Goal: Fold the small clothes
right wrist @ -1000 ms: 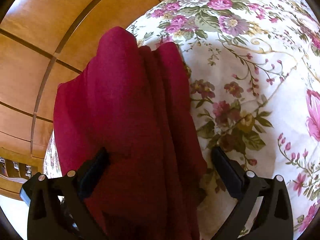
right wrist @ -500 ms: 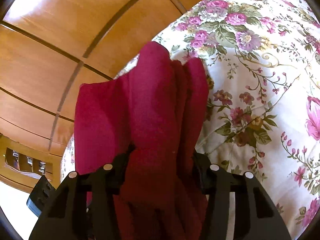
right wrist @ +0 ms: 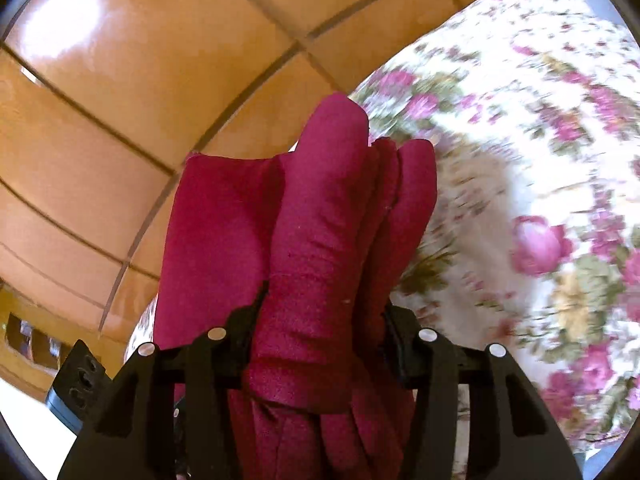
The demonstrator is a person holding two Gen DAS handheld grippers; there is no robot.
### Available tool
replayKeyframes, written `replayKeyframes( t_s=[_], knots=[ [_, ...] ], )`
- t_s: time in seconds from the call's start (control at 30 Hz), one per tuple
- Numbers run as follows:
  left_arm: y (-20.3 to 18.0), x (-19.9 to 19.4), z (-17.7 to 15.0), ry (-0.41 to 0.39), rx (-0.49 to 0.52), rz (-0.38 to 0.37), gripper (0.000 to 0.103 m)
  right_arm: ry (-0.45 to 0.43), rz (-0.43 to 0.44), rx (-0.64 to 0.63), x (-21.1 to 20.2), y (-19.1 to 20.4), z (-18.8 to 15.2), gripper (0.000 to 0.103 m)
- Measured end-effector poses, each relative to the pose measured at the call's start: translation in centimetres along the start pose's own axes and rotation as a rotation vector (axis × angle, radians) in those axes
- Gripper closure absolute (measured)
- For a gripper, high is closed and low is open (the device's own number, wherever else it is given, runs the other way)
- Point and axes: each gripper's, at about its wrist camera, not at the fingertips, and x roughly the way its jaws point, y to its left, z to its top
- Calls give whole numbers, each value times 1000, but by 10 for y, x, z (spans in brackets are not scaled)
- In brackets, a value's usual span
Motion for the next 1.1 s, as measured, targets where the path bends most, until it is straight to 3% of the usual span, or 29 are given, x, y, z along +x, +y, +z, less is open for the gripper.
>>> replayKeyframes(
  t_s=[0.23, 0.4, 0.47, 0.53, 0.6, 0.67, 0.87, 1.1],
  knots=[
    [-10, 54, 21, 42, 35, -106, 48, -107, -55, 136, -33, -45, 5, 54],
    [5, 99, 4, 152, -17, -124, 48, -51, -110, 194, -12, -80, 6, 52],
    [18, 109, -14, 179, -82, -119, 44, -28, -119, 243, -5, -98, 2, 41],
    [37, 110, -29, 164, -181, -172, 35, -15, -108, 313, 0, -113, -2, 31],
    [46, 110, -33, 168, -231, -206, 33, -3, -120, 337, 3, -122, -5, 23],
    [42, 108, -33, 164, -209, -194, 31, 11, -160, 338, 6, -127, -7, 14],
    [36, 99, -41, 146, -213, -152, 19, -5, -185, 337, 1, -125, -12, 2],
    [30, 70, -53, 122, -180, -14, 9, -12, -200, 447, -20, -124, -25, 2]
  ],
)
